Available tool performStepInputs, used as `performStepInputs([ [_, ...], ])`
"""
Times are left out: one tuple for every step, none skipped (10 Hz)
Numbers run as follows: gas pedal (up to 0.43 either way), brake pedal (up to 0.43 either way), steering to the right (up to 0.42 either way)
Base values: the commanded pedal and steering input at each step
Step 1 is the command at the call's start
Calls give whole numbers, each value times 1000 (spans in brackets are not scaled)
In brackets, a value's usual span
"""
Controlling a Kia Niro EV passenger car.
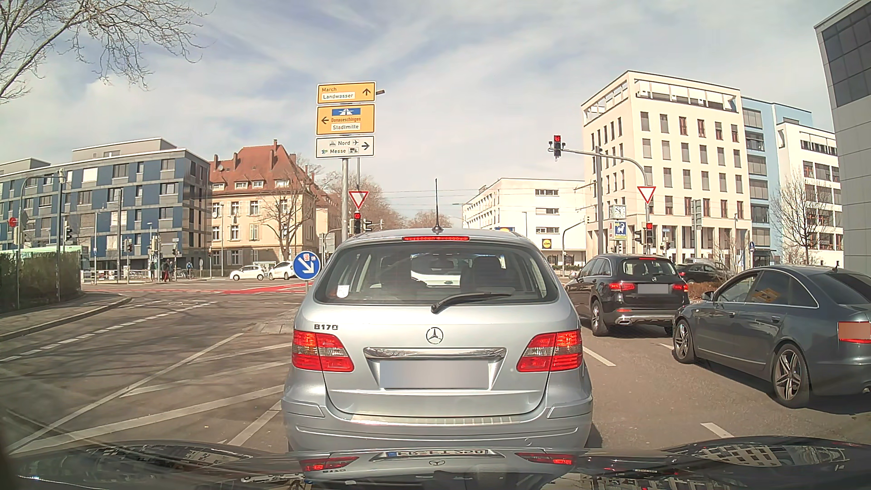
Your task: Follow the waypoints while adhering to traffic rules and regulations
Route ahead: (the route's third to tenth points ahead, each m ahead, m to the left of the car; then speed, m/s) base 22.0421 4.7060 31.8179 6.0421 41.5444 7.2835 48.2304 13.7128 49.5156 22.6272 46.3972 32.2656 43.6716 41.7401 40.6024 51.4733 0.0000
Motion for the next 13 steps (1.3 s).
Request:
performStepInputs([
  [0, 299, 6],
  [0, 305, 6],
  [0, 305, 6],
  [0, 305, 6],
  [0, 305, 6],
  [0, 305, 6],
  [0, 305, 6],
  [0, 305, 6],
  [0, 305, 6],
  [0, 305, 6],
  [0, 305, 6],
  [0, 305, 6],
  [0, 305, 6],
])
